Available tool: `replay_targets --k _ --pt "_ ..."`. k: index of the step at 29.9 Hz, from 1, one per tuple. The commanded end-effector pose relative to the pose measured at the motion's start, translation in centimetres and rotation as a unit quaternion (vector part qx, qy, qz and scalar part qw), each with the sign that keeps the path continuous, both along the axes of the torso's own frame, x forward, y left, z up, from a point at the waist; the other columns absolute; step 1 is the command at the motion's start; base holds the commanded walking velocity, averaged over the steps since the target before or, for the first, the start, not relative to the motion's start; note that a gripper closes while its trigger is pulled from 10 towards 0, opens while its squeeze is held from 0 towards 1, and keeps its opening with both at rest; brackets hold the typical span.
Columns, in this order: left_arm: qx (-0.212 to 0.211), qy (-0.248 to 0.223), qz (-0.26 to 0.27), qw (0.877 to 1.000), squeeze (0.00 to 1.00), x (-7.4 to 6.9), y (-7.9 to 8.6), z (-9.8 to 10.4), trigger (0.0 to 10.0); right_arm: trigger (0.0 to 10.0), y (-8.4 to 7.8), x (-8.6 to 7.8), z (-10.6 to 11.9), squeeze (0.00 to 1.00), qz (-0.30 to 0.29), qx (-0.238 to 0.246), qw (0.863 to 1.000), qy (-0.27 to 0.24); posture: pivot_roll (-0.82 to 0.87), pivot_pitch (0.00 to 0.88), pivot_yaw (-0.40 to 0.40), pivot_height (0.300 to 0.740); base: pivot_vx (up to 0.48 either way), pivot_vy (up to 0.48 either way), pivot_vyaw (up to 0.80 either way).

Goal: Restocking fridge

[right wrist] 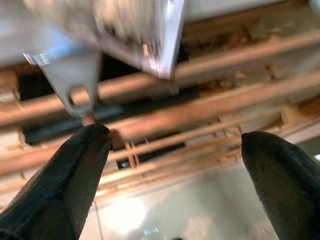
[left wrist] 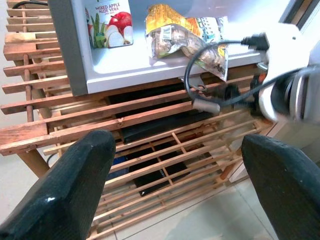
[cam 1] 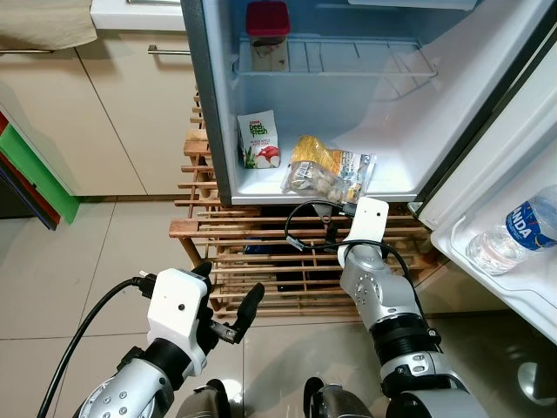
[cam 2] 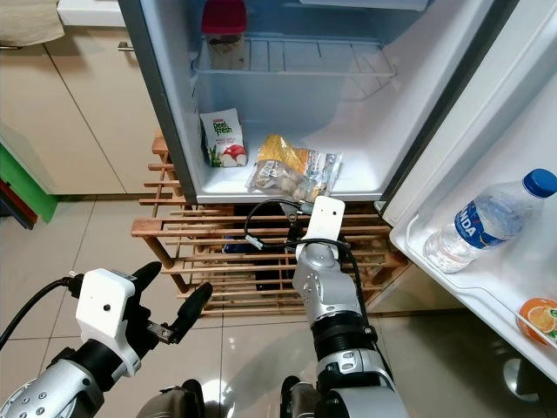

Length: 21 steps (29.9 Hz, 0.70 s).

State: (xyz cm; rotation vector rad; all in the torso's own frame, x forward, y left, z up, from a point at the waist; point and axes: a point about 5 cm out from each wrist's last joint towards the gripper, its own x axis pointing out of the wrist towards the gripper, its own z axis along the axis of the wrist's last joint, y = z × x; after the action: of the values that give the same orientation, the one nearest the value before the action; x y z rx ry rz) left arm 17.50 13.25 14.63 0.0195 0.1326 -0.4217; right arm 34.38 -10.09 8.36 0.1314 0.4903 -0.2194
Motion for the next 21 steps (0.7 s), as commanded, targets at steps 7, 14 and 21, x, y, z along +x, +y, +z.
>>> replay_targets --k 7,14,21 --pt "-0.007 0.006 -0.007 1.000 0.00 -0.1 -0.4 -0.1 10.0 10.0 -0.9 0.4 -0.8 0.00 -0.008 -0.040 0.999 -0.003 0.01 0.246 -0.012 0.740 0.000 0.000 0.00" --pt "-0.008 0.005 -0.007 1.000 0.00 -0.2 -0.5 -0.1 10.0 10.0 -0.9 1.7 1.0 0.00 -0.009 -0.054 0.997 -0.050 0.02 0.244 -0.019 0.740 0.000 0.000 0.00" --pt "-0.010 0.010 -0.010 1.000 0.00 -0.4 -0.7 -0.3 10.0 10.0 -1.3 1.6 1.3 0.00 -0.014 -0.050 0.997 -0.061 0.02 0.240 -0.031 0.740 0.000 0.000 0.00"
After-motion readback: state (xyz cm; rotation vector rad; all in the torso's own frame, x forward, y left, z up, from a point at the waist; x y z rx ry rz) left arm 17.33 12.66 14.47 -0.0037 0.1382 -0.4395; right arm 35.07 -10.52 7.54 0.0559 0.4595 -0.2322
